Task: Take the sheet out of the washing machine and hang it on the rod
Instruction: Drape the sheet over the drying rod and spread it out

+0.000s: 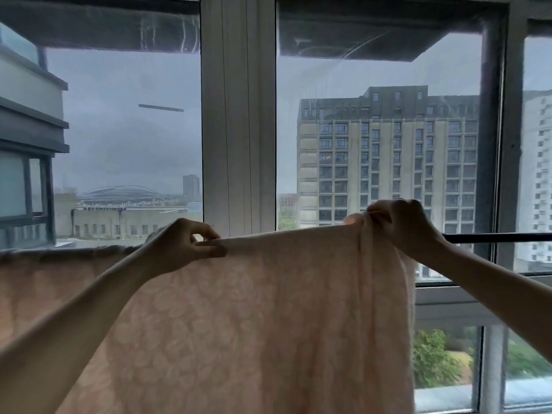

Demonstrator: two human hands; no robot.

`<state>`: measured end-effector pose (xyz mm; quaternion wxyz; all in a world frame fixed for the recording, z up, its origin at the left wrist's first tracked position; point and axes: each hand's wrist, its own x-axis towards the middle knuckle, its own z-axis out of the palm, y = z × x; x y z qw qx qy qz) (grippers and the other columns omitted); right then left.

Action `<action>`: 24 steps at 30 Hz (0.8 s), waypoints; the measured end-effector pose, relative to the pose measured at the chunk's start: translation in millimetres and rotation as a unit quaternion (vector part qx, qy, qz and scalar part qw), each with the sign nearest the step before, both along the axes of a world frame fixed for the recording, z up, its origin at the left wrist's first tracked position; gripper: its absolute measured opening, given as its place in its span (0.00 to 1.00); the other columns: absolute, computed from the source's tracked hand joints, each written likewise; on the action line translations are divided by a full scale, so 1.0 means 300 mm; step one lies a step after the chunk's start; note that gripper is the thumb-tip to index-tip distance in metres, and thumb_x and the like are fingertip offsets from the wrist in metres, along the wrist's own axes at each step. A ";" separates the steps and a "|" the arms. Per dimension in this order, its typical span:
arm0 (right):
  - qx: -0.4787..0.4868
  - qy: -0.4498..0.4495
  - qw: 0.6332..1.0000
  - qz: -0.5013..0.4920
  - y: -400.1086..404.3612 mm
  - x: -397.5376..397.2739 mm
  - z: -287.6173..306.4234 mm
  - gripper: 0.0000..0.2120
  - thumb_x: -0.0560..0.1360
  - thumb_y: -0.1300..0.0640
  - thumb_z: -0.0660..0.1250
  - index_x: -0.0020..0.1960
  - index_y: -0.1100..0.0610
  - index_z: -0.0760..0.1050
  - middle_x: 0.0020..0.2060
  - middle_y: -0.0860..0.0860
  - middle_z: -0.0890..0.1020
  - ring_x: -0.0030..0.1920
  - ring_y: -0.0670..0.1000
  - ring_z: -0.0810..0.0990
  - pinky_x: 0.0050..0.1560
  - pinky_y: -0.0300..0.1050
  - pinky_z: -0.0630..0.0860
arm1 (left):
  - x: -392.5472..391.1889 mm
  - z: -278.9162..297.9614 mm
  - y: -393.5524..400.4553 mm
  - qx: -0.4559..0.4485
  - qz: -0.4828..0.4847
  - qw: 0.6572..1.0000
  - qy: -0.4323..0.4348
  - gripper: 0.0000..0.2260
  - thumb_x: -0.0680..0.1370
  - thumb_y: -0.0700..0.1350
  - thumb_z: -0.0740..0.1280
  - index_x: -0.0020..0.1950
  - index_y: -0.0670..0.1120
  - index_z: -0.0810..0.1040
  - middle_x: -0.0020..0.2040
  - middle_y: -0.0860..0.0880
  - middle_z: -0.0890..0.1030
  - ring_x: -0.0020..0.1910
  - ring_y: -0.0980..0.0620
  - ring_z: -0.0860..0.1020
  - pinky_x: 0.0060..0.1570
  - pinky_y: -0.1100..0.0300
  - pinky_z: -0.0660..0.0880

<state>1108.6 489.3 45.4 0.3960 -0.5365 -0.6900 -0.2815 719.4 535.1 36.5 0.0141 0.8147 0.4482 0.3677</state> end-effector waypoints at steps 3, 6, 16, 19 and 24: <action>-0.048 0.022 0.996 -0.078 0.014 0.065 -0.012 0.08 0.75 0.63 0.65 0.46 0.55 0.82 0.42 0.55 0.85 0.45 0.56 0.83 0.48 0.46 0.78 | 0.001 -0.005 0.009 0.014 0.007 1.000 -0.008 0.32 0.52 0.83 0.58 0.42 0.64 0.81 0.28 0.66 0.77 0.29 0.69 0.73 0.37 0.62 0.69; -0.077 0.004 0.993 -0.092 0.003 0.041 -0.035 0.07 0.74 0.63 0.66 0.50 0.56 0.81 0.46 0.56 0.84 0.49 0.55 0.83 0.49 0.47 0.79 | 0.010 -0.003 0.020 0.022 0.030 0.999 0.000 0.18 0.62 0.71 0.66 0.41 0.61 0.82 0.30 0.69 0.77 0.30 0.69 0.75 0.38 0.63 0.70; -0.099 -0.074 0.992 -0.013 0.013 -0.038 -0.078 0.07 0.77 0.52 0.64 0.54 0.48 0.78 0.47 0.44 0.79 0.48 0.44 0.77 0.49 0.45 0.76 | 0.191 0.007 0.037 0.080 -0.089 0.993 0.015 0.04 0.71 0.49 0.75 0.44 0.52 0.84 0.40 0.57 0.81 0.38 0.60 0.80 0.40 0.62 0.77; -0.103 -0.057 0.993 -0.030 0.009 -0.027 -0.079 0.06 0.77 0.53 0.64 0.53 0.46 0.77 0.48 0.43 0.79 0.48 0.44 0.78 0.48 0.46 0.75 | 0.235 -0.005 0.046 0.099 -0.082 0.992 0.017 0.04 0.69 0.48 0.76 0.42 0.51 0.84 0.38 0.56 0.81 0.36 0.61 0.79 0.39 0.65 0.75; -0.110 -0.026 0.994 0.000 0.019 0.006 -0.075 0.05 0.74 0.54 0.69 0.48 0.44 0.75 0.42 0.41 0.80 0.44 0.41 0.79 0.47 0.51 0.80 | 0.208 -0.006 0.053 0.097 -0.082 0.992 -0.007 0.02 0.71 0.44 0.74 0.39 0.47 0.83 0.38 0.54 0.79 0.37 0.59 0.78 0.37 0.72 0.71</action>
